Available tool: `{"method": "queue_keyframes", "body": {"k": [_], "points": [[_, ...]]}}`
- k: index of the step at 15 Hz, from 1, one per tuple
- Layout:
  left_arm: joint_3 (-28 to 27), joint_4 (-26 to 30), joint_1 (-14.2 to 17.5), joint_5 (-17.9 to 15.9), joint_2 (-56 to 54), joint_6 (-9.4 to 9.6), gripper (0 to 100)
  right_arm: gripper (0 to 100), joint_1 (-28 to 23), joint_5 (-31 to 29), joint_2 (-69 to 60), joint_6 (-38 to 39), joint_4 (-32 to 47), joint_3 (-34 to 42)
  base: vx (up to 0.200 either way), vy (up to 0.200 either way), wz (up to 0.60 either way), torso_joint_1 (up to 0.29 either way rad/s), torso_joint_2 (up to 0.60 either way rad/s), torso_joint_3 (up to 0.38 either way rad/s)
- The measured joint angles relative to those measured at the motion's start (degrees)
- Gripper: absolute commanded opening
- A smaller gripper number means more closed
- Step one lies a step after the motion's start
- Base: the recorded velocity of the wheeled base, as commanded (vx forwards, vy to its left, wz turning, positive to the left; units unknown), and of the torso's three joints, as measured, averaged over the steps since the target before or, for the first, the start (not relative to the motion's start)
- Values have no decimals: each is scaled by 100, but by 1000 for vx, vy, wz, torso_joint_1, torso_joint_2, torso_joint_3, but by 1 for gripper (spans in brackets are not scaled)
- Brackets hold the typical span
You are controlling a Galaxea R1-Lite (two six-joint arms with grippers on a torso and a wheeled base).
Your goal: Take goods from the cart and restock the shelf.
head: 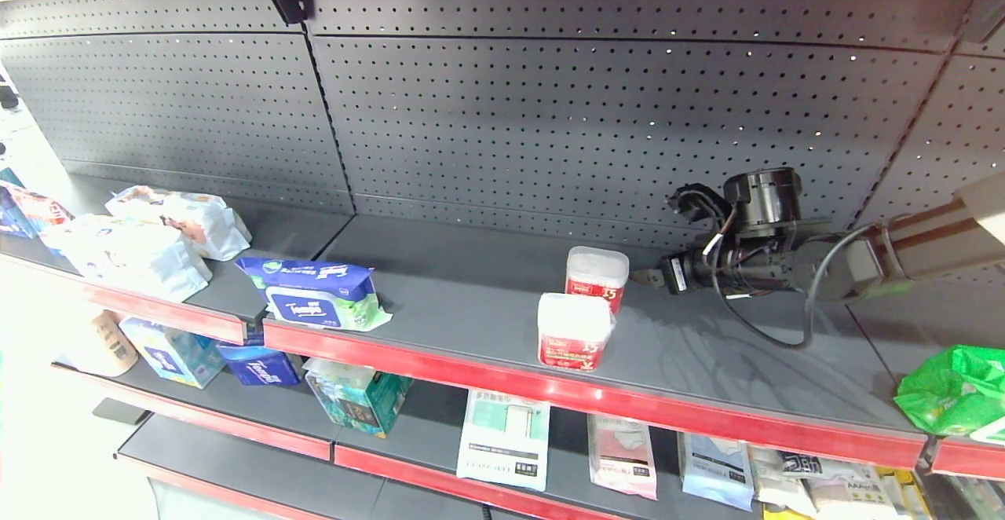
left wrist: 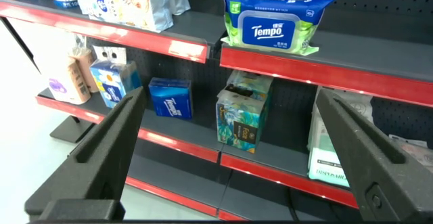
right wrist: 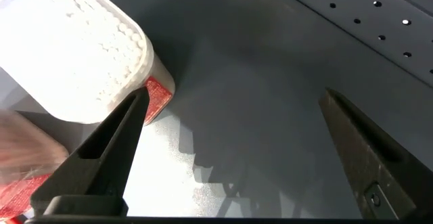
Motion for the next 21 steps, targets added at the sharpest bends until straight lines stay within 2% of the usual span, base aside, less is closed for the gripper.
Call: {"method": "queue_keyframes", "body": {"k": [3, 7, 11, 16, 21], "points": [[0, 0, 0, -2, 0, 0, 100, 100, -88, -5, -105, -11, 12, 174, 0, 0, 0, 0, 0, 0], [0, 2, 0, -2, 0, 0, 100, 100, -229, 9, -589, 24, 7, 869, 0, 0, 0, 0, 0, 0], [0, 2, 0, 0, 0, 0, 100, 100, 38, 246, -1107, 950, -94, 1519, 0, 0, 0, 0, 0, 0], [0, 0, 0, -2, 0, 0, 100, 100, 354, 251, -1036, 2295, -501, 1635, 0, 0, 0, 0, 0, 0], [0, 0, 0, 0, 0, -2, 100, 100, 354, 268, -925, 2832, -510, 1616, 0, 0, 0, 0, 0, 0]]}}
